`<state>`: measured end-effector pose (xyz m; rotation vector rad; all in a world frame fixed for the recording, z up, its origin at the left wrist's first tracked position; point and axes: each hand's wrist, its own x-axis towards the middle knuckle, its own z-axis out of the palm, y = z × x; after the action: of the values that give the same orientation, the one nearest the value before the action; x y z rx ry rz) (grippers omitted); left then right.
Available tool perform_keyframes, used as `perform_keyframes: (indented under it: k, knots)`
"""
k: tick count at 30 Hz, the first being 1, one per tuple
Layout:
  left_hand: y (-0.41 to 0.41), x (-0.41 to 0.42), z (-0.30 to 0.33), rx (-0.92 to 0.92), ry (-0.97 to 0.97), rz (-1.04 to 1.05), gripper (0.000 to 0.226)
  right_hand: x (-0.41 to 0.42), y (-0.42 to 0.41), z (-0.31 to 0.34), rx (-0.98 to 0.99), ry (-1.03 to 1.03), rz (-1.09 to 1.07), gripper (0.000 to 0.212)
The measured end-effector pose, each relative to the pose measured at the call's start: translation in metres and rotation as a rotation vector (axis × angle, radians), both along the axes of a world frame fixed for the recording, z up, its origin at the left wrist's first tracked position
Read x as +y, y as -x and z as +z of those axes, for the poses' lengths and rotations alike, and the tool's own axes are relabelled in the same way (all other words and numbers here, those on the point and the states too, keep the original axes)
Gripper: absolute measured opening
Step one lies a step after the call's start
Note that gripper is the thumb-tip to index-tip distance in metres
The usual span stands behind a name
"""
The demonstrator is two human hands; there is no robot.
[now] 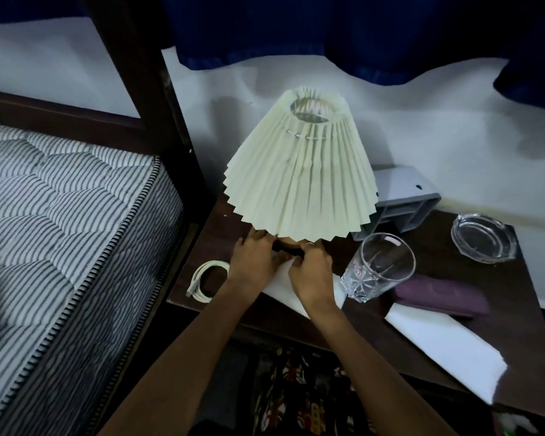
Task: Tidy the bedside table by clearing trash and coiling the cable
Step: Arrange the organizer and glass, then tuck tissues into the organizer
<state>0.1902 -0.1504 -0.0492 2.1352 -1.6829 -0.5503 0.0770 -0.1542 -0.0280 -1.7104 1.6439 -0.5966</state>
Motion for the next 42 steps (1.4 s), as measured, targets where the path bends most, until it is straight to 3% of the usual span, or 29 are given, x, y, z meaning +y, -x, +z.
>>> perform_keyframes:
  k: [8,16,31,42]
  knots:
    - [-0.018,-0.014,-0.007,-0.161,-0.015,0.068,0.035,-0.019,-0.016,-0.003,0.012,0.016,0.043,0.031]
    - [-0.030,-0.026,0.008,-0.102,0.028,0.149,0.032,-0.040,-0.031,-0.007,-0.001,0.005,0.104,0.037]
    - [-0.047,-0.042,0.012,-0.097,-0.084,0.183,0.030,-0.050,-0.044,0.001,-0.075,-0.071,0.121,0.047]
    - [-0.047,-0.038,0.021,-0.053,-0.101,0.122,0.029,-0.051,-0.038,0.001,-0.092,-0.147,0.203,0.048]
